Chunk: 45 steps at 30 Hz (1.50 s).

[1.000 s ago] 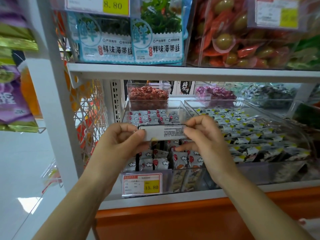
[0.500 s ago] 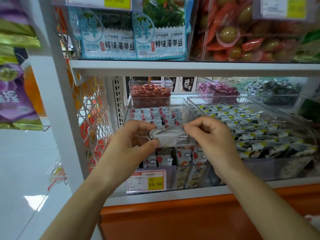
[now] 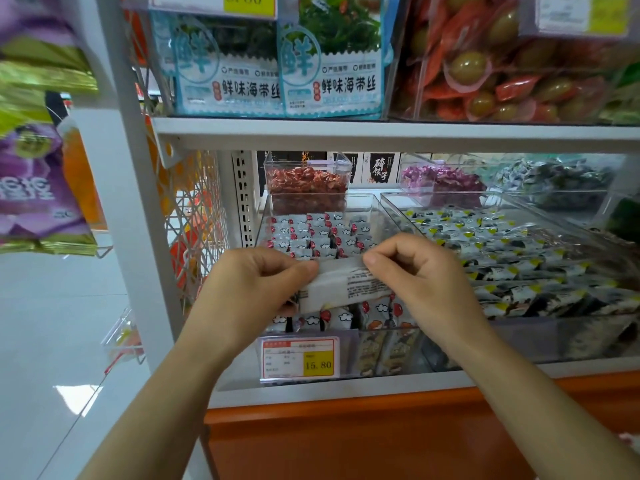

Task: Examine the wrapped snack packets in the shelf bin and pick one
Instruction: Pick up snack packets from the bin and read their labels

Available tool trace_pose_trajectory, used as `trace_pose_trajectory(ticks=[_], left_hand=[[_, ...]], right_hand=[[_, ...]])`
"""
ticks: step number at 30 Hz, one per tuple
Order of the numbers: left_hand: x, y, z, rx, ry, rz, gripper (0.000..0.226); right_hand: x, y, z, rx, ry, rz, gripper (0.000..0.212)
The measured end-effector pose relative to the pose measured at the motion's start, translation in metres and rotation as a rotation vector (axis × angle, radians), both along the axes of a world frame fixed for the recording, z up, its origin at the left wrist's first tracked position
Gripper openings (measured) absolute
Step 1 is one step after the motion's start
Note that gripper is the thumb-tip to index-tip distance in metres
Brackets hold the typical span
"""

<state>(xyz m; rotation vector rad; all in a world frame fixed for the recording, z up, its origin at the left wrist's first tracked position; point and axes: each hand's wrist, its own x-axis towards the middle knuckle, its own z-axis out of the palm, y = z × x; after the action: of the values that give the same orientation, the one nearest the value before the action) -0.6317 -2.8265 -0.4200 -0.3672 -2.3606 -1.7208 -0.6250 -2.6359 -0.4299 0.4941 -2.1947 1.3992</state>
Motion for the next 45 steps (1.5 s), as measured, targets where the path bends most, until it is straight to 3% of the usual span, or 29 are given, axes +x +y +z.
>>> trace_pose_trajectory(ticks=[6,9,10,17,20,22,25,28,33,35,41,45], left_hand=[[0.002,0.003,-0.002,-0.028,0.056,-0.024,0.01],[0.003,0.003,-0.004,-0.084,0.002,-0.098,0.043],[0.004,0.004,-0.003,-0.118,0.002,-0.103,0.045],[-0.001,0.004,-0.009,-0.003,0.006,-0.073,0.022],[-0.005,0.007,-0.012,0.182,-0.033,-0.045,0.015],[-0.006,0.01,-0.012,0.238,-0.033,-0.011,0.018],[-0.006,0.015,-0.012,0.242,-0.013,-0.008,0.017],[-0.009,0.013,-0.015,0.025,0.102,0.039,0.031],[-0.012,0.011,-0.023,-0.852,0.375,0.058,0.054],[-0.01,0.013,-0.027,-1.081,0.428,0.07,0.071],[-0.009,0.009,-0.032,-1.203,0.385,0.124,0.076],[-0.01,0.008,-0.034,-1.218,0.369,0.161,0.081]], right_hand=[[-0.001,-0.003,-0.003,-0.028,0.024,-0.085,0.012],[-0.003,-0.002,-0.004,-0.047,0.002,-0.125,0.018],[-0.005,-0.001,-0.005,-0.067,-0.031,-0.127,0.019],[-0.007,0.005,-0.006,-0.433,-0.307,0.136,0.018],[-0.008,0.008,-0.007,-0.502,-0.351,0.309,0.038],[-0.009,0.006,-0.01,-0.442,-0.341,0.276,0.042],[-0.01,0.003,-0.01,-0.47,-0.268,0.195,0.026],[-0.013,0.009,-0.006,-0.468,-0.171,0.045,0.019],[-0.022,0.01,0.001,-0.176,-0.041,-0.19,0.029],[-0.027,0.005,0.002,-0.06,-0.011,-0.211,0.031],[-0.045,-0.003,-0.005,0.352,-0.004,-0.218,0.04],[-0.053,-0.014,-0.008,0.483,-0.025,-0.198,0.043]])
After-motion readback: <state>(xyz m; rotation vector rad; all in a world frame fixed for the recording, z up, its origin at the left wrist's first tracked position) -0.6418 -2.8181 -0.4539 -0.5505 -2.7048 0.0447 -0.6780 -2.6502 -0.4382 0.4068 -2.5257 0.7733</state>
